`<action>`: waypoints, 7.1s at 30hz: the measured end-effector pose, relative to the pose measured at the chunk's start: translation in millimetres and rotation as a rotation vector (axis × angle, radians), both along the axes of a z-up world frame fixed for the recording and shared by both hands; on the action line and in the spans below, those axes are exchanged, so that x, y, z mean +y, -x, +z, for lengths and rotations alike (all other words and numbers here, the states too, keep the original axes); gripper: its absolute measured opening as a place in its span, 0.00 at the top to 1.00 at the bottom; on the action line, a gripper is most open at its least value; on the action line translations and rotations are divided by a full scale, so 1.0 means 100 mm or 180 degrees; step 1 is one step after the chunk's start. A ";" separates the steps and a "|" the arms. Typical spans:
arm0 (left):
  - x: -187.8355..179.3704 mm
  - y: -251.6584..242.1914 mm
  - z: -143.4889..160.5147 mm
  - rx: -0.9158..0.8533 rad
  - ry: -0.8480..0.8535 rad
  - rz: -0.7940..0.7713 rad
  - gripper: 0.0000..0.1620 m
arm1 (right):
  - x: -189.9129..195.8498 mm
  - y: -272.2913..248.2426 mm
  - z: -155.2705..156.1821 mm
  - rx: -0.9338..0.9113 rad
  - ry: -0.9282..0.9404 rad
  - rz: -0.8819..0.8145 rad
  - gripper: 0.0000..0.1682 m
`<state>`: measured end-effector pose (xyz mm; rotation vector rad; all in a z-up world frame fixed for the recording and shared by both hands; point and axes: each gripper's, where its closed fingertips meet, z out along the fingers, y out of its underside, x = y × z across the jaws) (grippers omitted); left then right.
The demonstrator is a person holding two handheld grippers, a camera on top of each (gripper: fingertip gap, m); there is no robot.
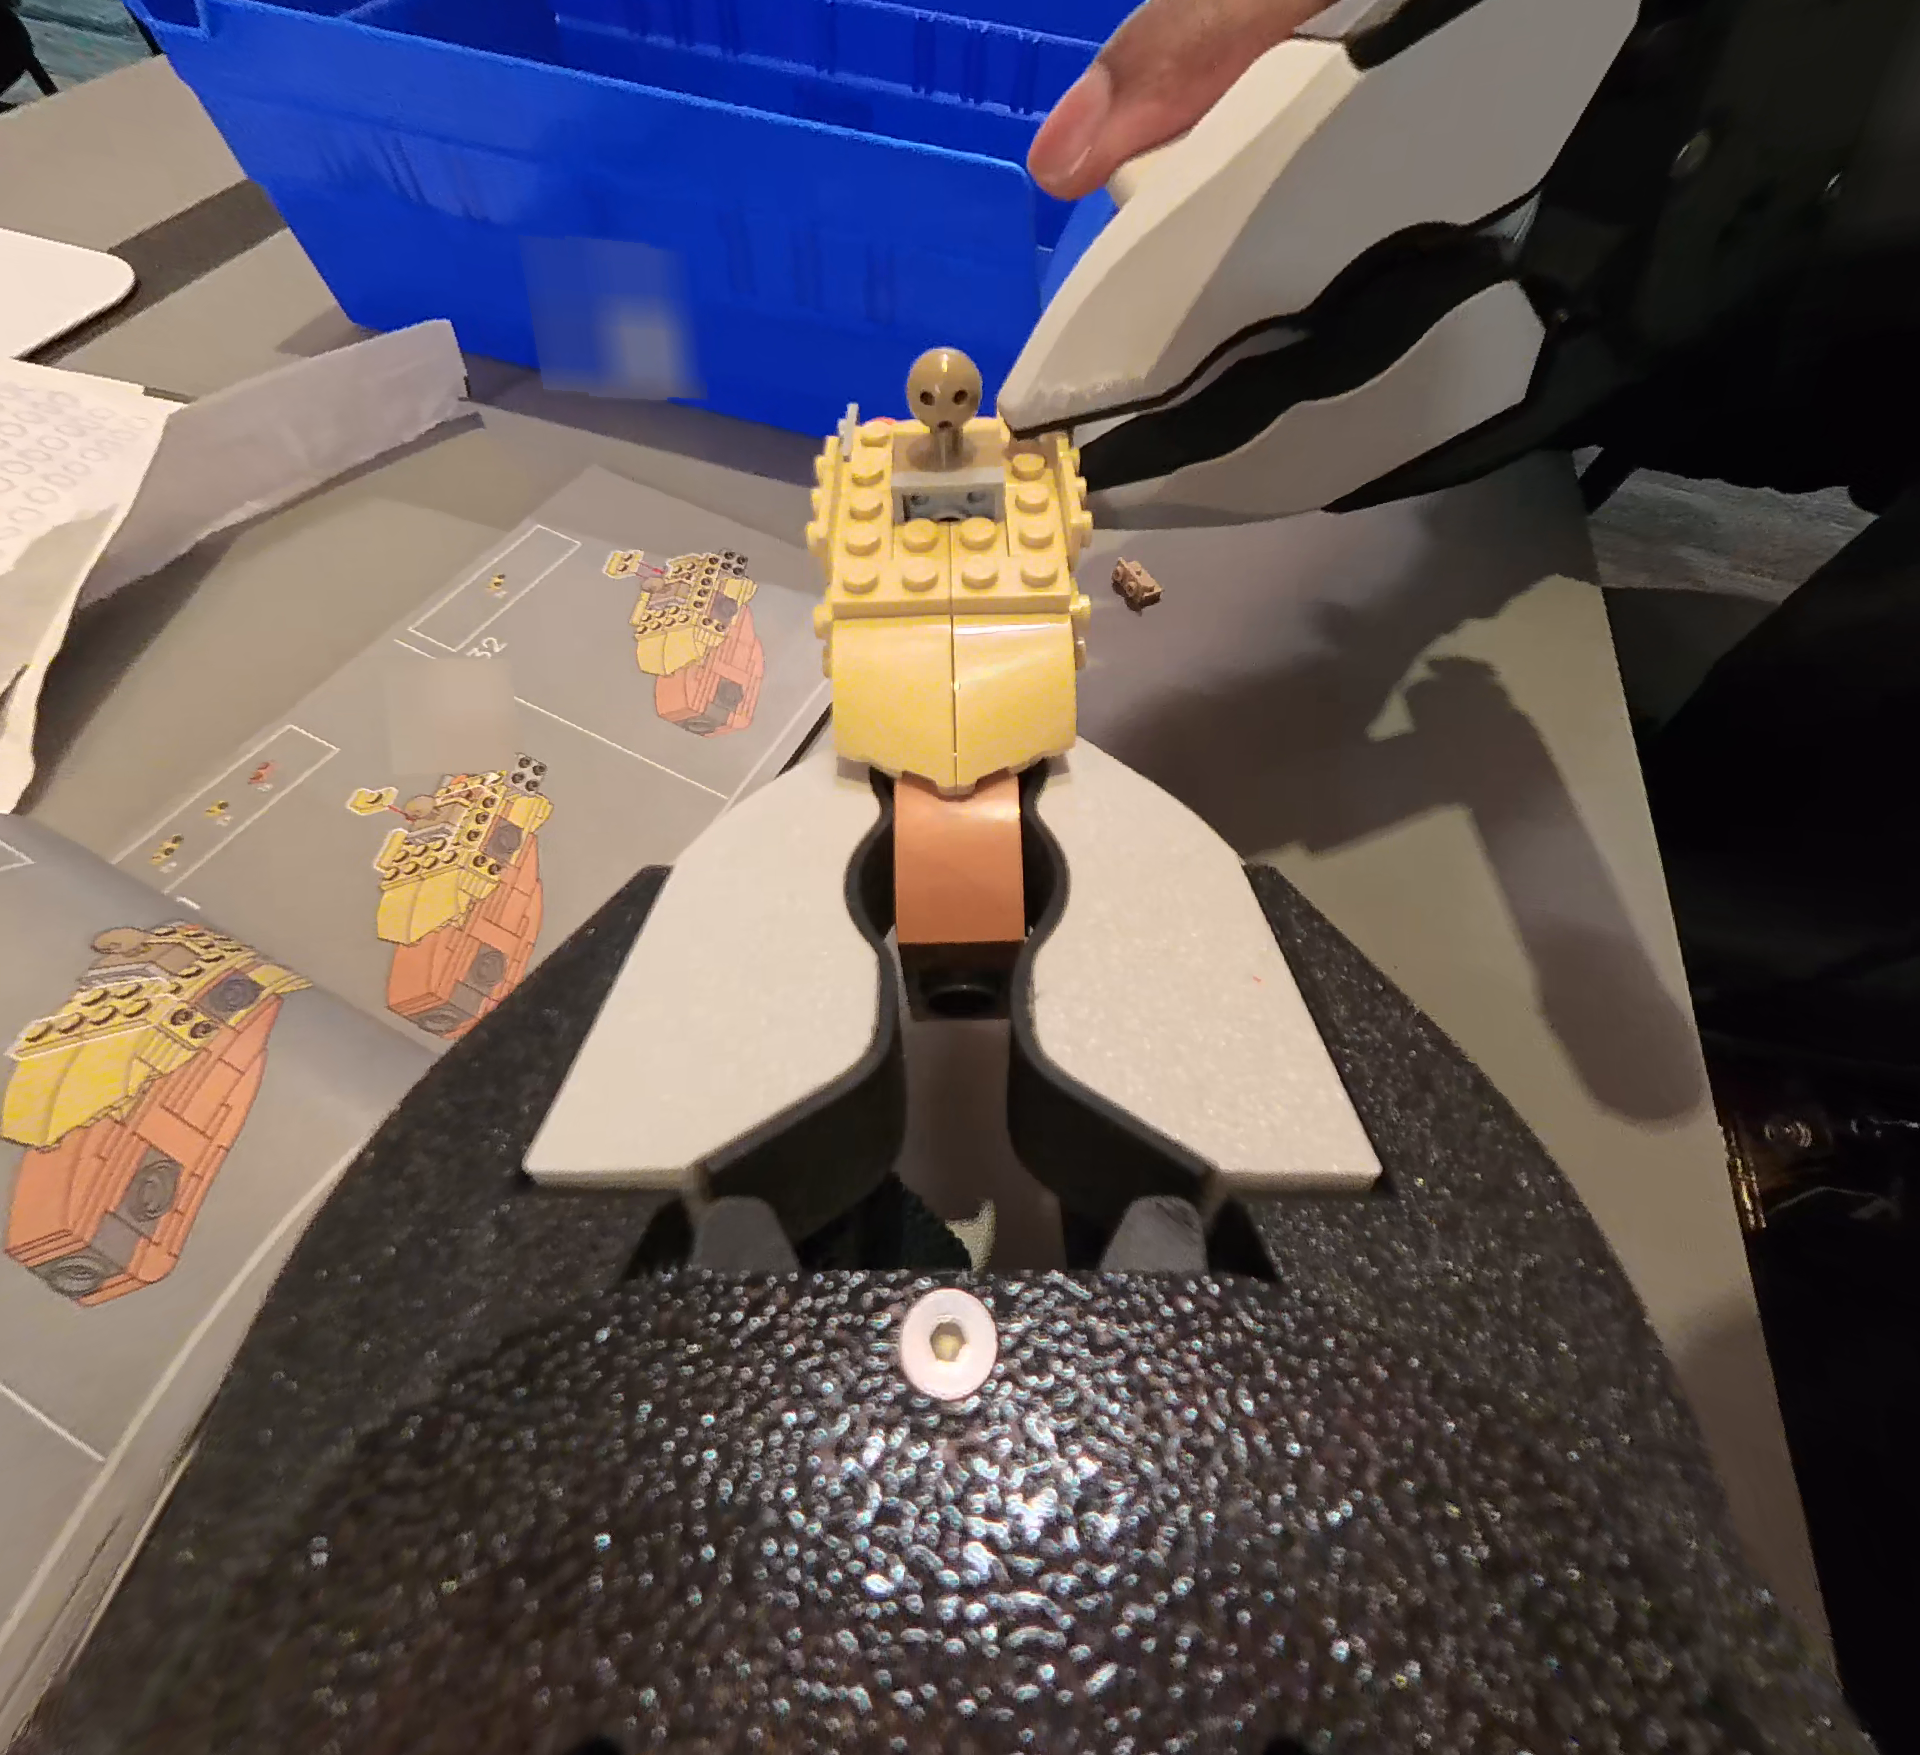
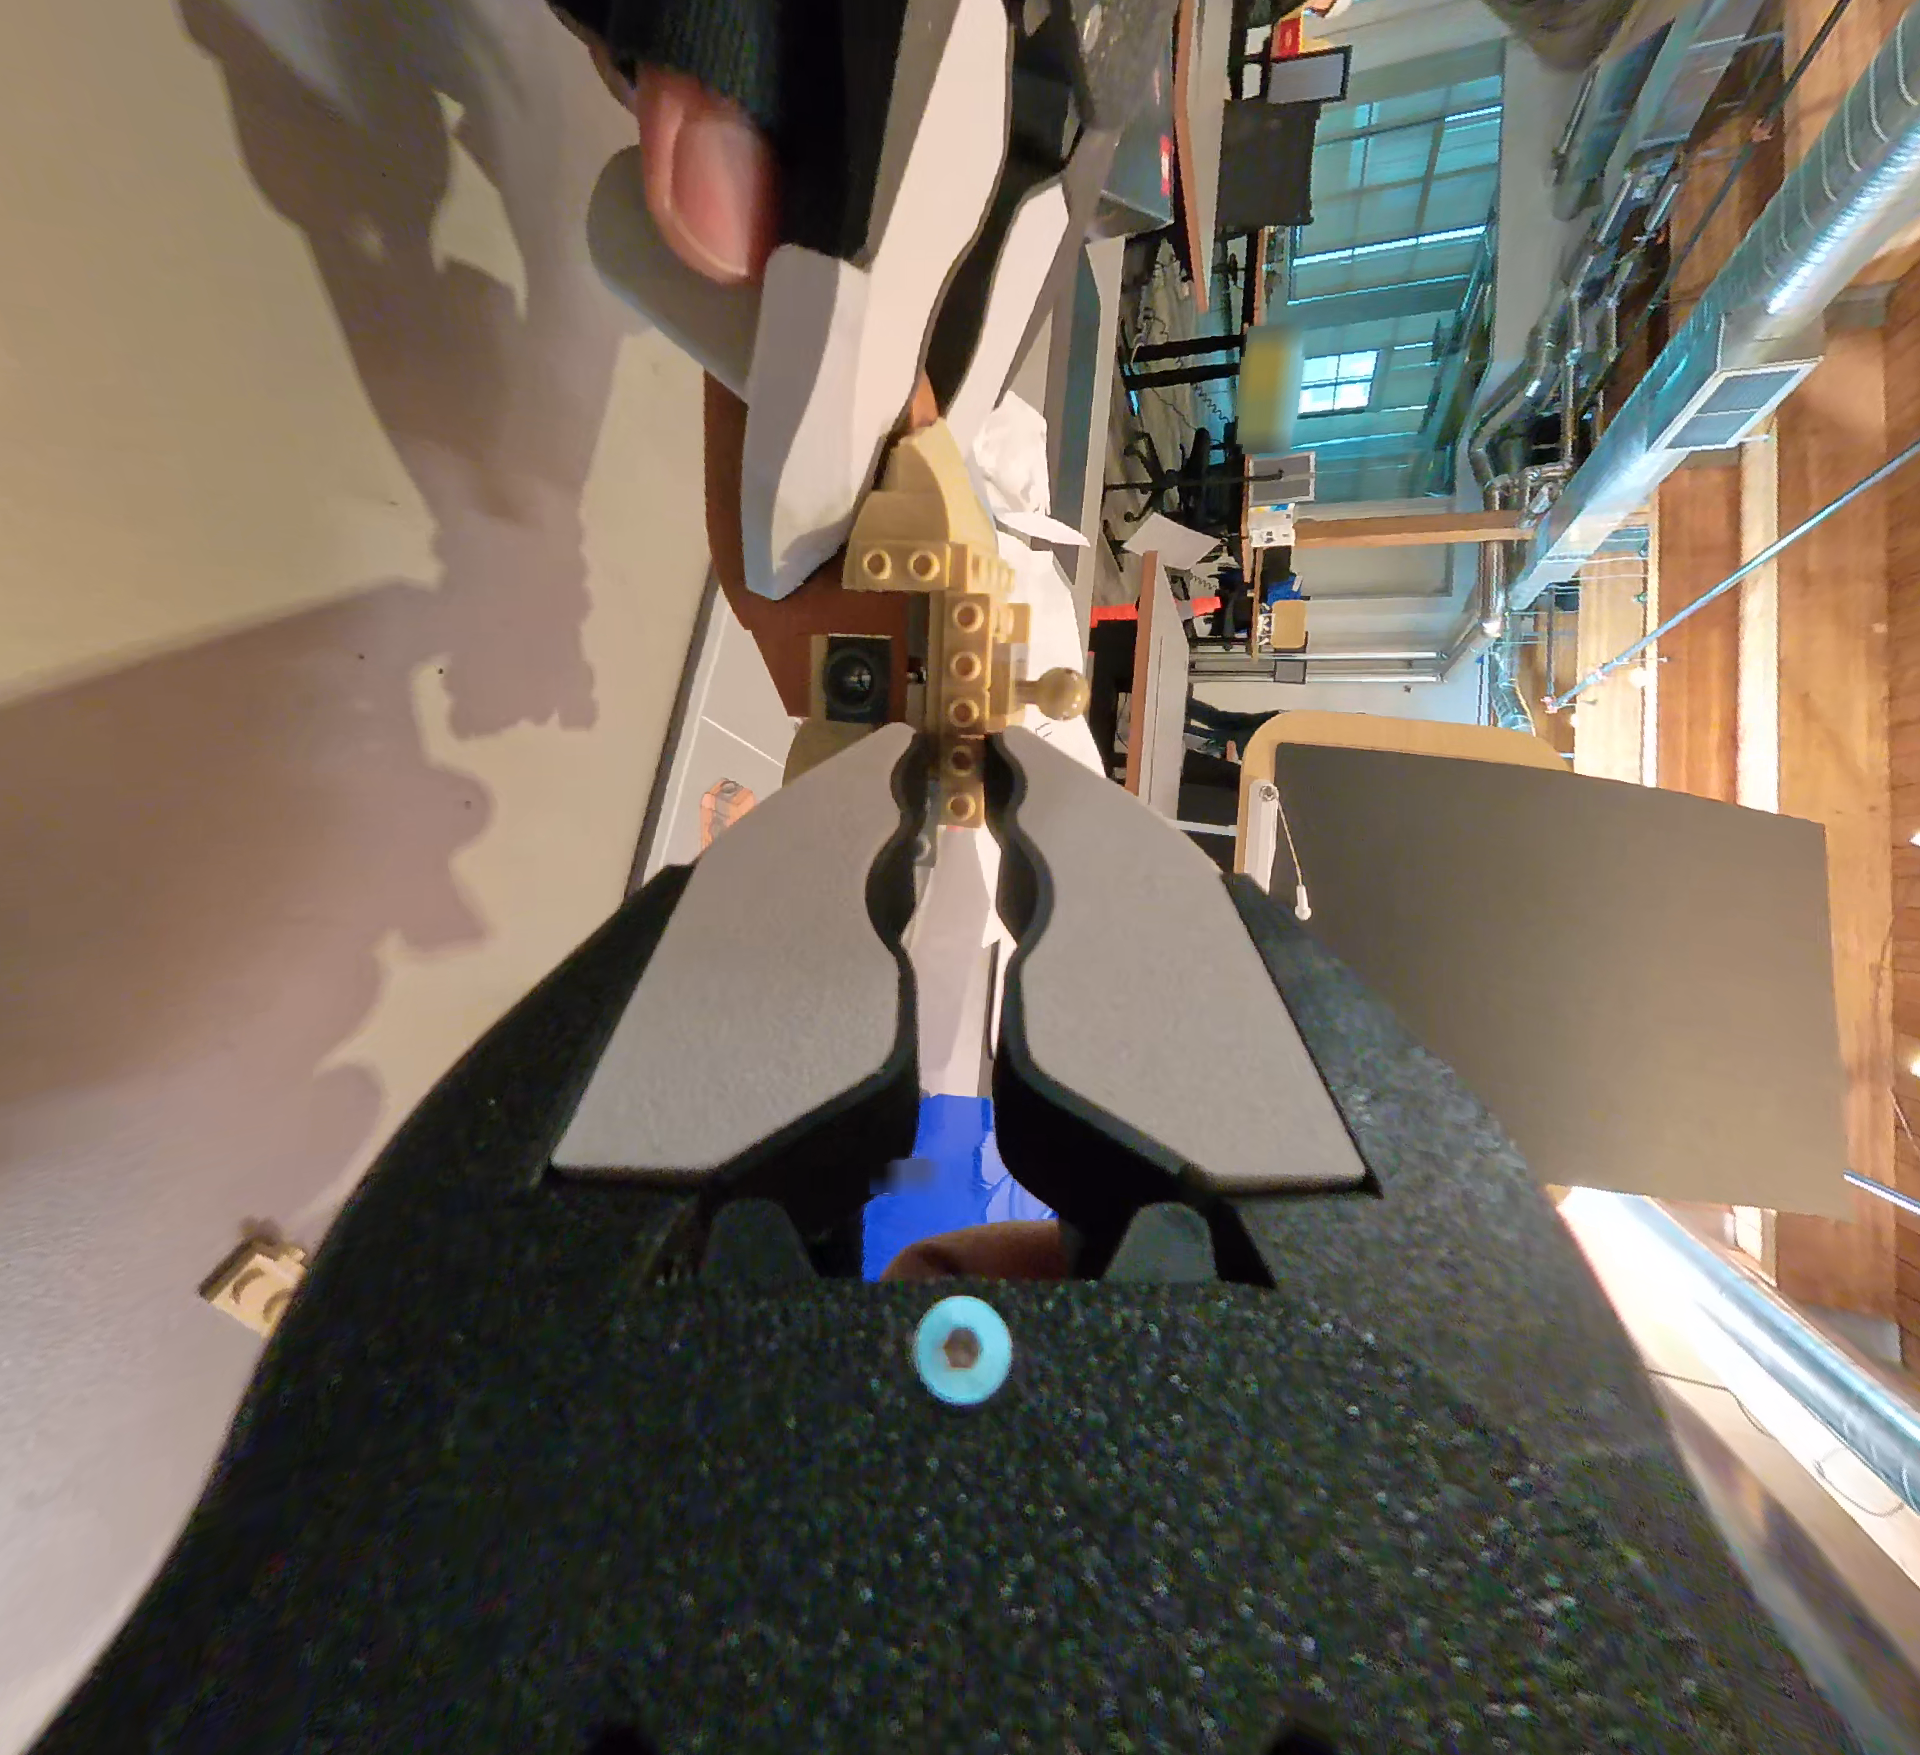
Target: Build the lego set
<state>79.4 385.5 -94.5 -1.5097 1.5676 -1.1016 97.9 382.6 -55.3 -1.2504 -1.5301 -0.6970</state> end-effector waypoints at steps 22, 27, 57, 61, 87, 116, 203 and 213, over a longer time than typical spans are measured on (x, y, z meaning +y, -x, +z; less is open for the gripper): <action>0.13 -0.02 0.01 -0.0192 0.0004 0.0196 0.89 | -0.02 -0.15 0.11 0.1103 0.0073 -0.0273 0.76; 0.18 -0.05 -0.17 0.0150 0.0366 0.0473 0.89 | 0.01 -0.12 0.07 0.0748 -0.0508 -0.0187 0.83; 0.04 -0.01 -0.15 0.0287 0.0073 0.0264 0.88 | 0.08 0.01 -0.13 0.0163 -0.0046 0.0010 0.95; 0.02 -0.01 -0.14 0.0277 0.0021 0.0203 0.88 | 0.06 0.01 -0.13 0.0180 0.0029 0.0052 0.95; 0.08 0.00 -0.16 0.0196 0.0586 0.0290 0.89 | 0.14 -0.12 -0.25 0.0179 0.0016 -0.0248 0.82; 0.26 0.01 0.03 -0.0188 -0.0691 0.0354 0.89 | 0.09 -0.20 -0.08 0.1101 0.0559 -0.0241 0.75; -0.42 0.17 -0.66 0.0997 -0.0082 -0.1171 0.89 | -0.65 -1.06 -0.98 0.1657 0.2275 -0.1240 0.83; -0.47 0.26 -0.66 0.1014 -0.0070 -0.1326 0.89 | -0.71 -0.87 -1.08 0.1140 0.2772 -0.0694 1.00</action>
